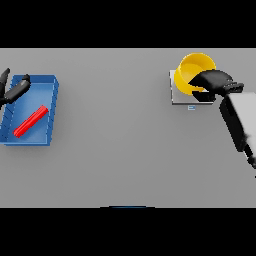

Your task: Pick up the red beaker and tilt it to pour out 1 green nut into yellow bowl. Pick up the yellow bowl and place it on the metallic measuring scale.

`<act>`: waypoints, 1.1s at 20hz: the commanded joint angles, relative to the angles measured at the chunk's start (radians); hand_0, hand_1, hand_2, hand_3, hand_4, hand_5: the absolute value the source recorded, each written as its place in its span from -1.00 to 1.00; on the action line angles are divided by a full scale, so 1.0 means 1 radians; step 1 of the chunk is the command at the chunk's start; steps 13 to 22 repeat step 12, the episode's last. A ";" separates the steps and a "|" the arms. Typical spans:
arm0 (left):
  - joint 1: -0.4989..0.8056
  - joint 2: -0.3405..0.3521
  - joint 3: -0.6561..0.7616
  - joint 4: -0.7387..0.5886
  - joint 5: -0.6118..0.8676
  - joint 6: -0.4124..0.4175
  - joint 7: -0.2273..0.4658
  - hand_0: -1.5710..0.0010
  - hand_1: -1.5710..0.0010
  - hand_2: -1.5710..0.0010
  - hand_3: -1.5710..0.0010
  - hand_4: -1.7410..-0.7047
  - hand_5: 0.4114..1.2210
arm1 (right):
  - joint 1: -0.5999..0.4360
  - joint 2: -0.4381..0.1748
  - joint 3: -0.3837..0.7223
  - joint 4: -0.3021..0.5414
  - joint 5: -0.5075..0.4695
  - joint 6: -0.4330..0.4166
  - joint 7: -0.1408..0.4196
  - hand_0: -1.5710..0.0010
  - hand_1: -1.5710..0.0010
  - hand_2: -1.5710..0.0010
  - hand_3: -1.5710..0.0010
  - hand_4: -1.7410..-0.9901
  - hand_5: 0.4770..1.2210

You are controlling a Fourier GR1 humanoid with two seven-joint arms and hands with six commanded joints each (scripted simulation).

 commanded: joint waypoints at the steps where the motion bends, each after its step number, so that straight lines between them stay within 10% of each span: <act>1: -0.004 -0.001 0.000 -0.007 0.001 0.002 0.003 1.00 1.00 1.00 1.00 0.95 -0.23 | -0.011 0.003 0.005 0.004 0.005 0.010 0.010 0.41 0.10 -0.02 0.15 -0.53 0.33; 10: -0.009 -0.010 -0.004 0.003 -0.006 0.006 -0.001 1.00 1.00 1.00 1.00 0.97 -0.30 | -0.012 -0.003 0.029 0.027 0.028 0.022 -0.009 0.92 0.87 0.79 0.59 -0.15 -0.17; 22: -0.003 -0.001 -0.001 -0.012 -0.004 0.013 0.000 1.00 1.00 1.00 1.00 0.97 -0.30 | -0.015 0.002 0.027 0.023 0.026 0.038 0.014 0.95 0.92 0.87 0.65 -0.12 -0.24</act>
